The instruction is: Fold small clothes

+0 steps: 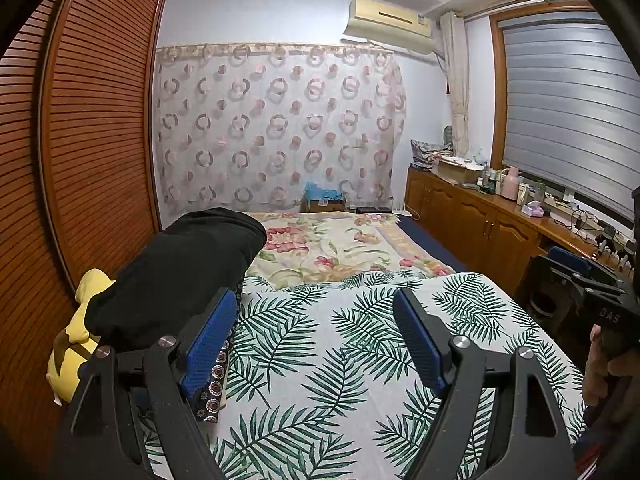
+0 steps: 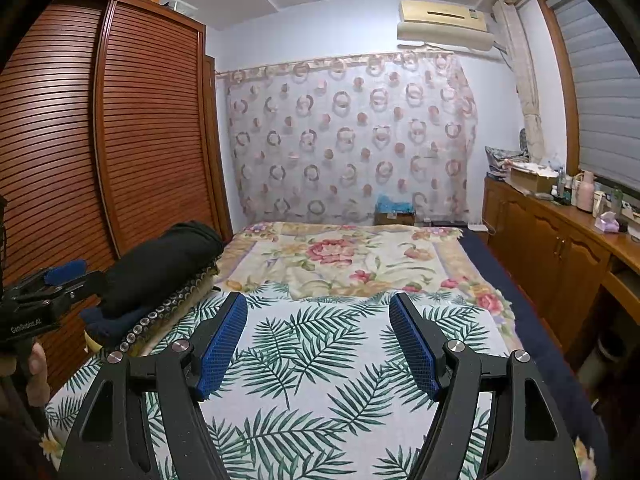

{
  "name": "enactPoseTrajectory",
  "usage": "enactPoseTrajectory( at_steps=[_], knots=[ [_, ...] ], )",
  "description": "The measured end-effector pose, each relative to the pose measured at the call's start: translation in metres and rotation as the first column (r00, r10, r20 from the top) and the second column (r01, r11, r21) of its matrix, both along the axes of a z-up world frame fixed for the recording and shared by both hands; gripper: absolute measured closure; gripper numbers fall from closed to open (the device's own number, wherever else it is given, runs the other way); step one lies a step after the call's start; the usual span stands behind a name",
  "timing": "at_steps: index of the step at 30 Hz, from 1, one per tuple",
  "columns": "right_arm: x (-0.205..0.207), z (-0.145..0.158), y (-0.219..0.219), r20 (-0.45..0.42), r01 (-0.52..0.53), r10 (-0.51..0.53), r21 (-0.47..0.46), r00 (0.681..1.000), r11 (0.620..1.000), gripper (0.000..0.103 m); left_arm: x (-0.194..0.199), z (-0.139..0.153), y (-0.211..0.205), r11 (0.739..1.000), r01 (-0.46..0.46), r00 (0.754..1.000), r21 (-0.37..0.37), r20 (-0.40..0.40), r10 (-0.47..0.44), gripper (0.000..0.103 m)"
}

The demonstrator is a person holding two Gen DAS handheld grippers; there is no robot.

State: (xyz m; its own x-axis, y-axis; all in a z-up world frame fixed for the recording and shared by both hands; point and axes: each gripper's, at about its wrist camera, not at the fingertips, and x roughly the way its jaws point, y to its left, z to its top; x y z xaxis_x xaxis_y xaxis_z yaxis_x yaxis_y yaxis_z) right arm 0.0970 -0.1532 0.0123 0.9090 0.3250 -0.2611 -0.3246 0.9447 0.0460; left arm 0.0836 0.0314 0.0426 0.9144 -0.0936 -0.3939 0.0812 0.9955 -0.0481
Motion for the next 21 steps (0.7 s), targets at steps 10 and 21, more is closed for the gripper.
enactPoseTrajectory(
  at_steps=[10,21],
  knots=[
    [-0.0039,0.0039,-0.0071,-0.001,-0.002,0.002,-0.002,1.0,1.0,0.028,-0.0009,0.0006,-0.0001,1.0,0.0,1.0,0.0,0.002,0.0,0.022],
    [-0.0051,0.0063,-0.0103,-0.001,-0.002,0.002,0.0,1.0,1.0,0.028,-0.0008,-0.0003,0.0002,1.0,0.001,1.0,-0.002,0.003,-0.001,0.022]
  ],
)
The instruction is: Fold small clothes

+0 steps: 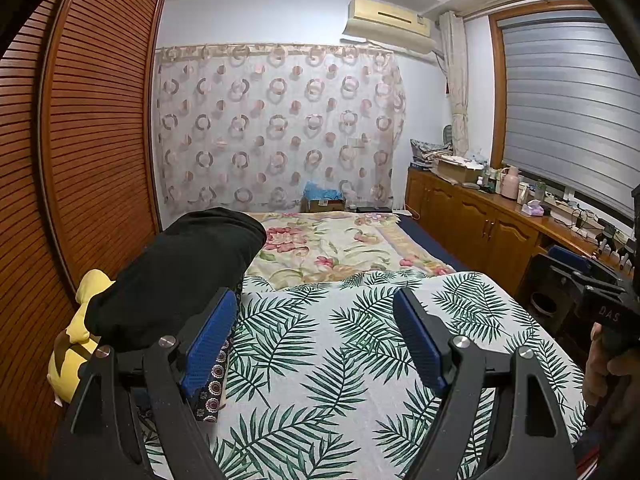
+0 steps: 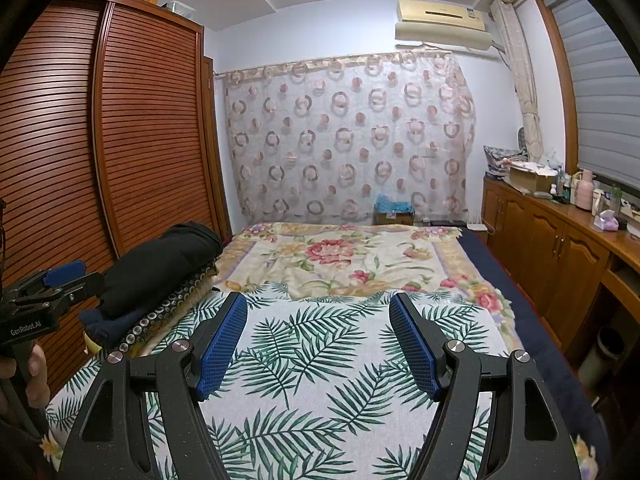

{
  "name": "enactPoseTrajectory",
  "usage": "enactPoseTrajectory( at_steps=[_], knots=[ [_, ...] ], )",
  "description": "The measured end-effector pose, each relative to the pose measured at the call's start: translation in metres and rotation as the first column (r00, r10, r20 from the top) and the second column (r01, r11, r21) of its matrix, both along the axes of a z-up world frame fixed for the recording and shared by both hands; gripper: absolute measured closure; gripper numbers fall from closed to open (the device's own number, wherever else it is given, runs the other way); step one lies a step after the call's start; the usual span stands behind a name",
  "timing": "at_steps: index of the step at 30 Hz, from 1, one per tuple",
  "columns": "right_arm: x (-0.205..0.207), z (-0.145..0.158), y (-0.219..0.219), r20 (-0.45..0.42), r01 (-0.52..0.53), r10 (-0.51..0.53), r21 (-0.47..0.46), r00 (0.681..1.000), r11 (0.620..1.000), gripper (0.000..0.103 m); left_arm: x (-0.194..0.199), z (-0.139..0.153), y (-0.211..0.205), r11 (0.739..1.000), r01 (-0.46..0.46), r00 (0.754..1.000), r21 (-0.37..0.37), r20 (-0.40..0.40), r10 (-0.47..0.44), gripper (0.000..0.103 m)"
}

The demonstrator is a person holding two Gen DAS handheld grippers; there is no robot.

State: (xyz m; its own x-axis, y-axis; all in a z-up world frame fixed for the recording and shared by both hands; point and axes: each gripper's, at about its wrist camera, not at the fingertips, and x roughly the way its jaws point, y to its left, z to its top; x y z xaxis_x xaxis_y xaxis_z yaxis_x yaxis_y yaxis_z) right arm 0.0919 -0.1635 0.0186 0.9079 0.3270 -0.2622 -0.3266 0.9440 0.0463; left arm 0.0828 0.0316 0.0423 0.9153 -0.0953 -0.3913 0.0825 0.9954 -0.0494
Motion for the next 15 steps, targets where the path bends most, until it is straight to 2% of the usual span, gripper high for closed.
enactPoseTrajectory(
  at_steps=[15],
  knots=[
    [-0.0028,0.0028,-0.0024,-0.002,0.002,-0.002,0.002,1.0,1.0,0.028,-0.0006,-0.0014,0.0001,1.0,-0.001,1.0,0.001,0.002,0.001,0.022]
  ],
)
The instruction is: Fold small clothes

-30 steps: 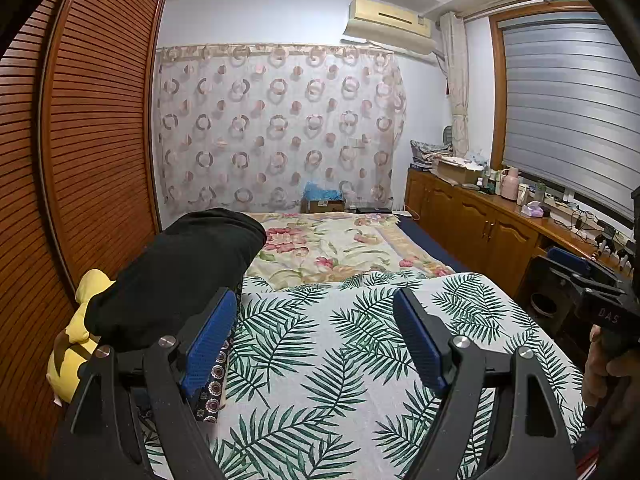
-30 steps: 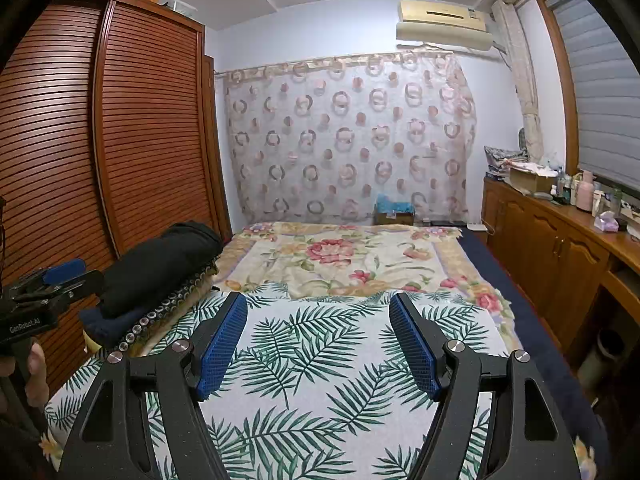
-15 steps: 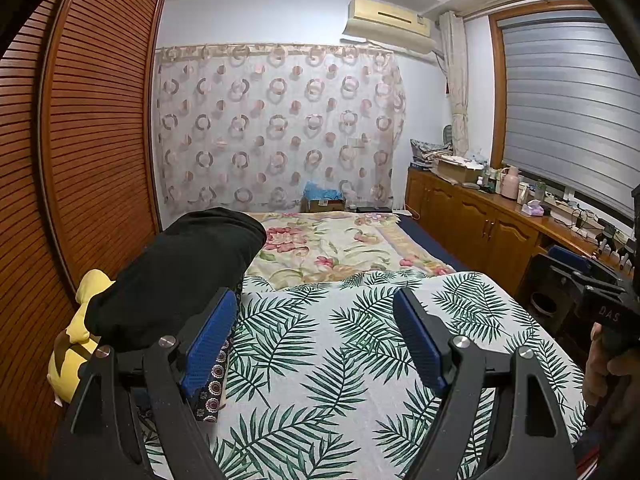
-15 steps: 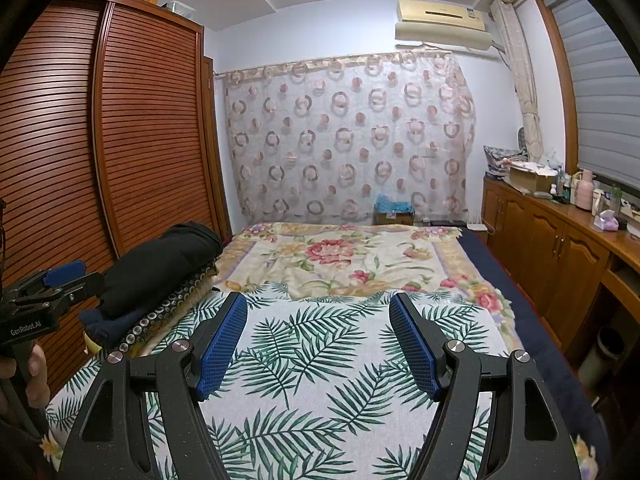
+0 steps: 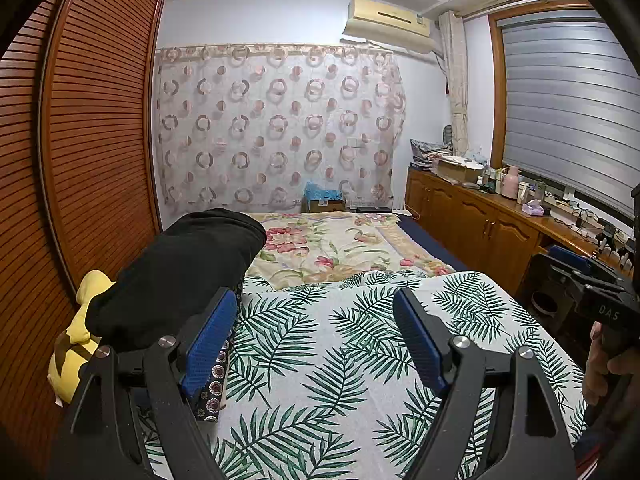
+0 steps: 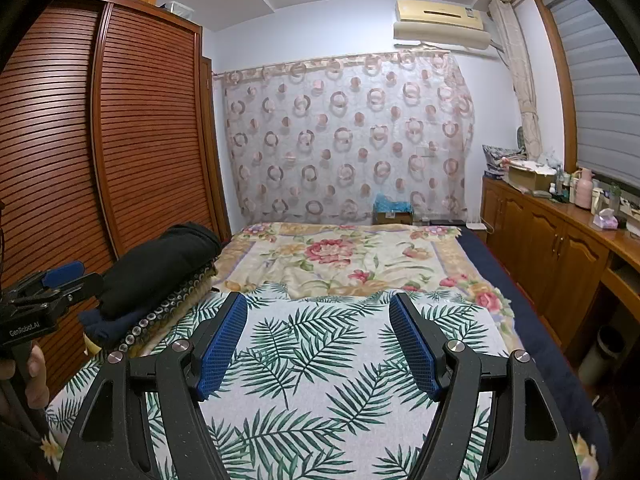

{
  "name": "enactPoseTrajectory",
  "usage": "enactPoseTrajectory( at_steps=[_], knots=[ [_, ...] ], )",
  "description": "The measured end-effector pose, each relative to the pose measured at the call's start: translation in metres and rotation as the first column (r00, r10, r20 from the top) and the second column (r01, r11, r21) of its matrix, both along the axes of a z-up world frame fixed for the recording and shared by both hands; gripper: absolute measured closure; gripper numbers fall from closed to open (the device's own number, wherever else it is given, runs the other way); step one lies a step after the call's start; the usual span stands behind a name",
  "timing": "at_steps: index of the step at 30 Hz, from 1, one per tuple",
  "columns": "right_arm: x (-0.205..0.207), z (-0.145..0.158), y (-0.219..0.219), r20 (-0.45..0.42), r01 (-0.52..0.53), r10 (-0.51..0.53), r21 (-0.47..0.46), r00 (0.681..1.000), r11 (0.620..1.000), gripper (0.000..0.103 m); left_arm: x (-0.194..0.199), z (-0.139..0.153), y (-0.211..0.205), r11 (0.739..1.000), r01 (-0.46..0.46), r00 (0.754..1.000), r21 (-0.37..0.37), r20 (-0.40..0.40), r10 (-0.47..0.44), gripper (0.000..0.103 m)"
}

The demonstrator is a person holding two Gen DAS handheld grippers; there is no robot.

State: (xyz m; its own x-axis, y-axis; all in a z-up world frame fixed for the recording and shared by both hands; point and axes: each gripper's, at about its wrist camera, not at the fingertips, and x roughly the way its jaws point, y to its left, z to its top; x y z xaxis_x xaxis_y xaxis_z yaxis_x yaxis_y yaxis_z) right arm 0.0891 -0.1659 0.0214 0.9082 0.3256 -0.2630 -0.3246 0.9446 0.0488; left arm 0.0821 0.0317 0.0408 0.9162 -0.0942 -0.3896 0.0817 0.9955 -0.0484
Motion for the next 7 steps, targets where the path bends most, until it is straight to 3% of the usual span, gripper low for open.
enactPoseTrajectory(
  at_steps=[7],
  knots=[
    [-0.0005,0.0002,-0.0005,-0.001,0.0,0.0,0.001,1.0,1.0,0.028,0.0001,-0.0002,-0.0001,1.0,0.001,1.0,0.001,-0.001,-0.001,0.022]
  ],
)
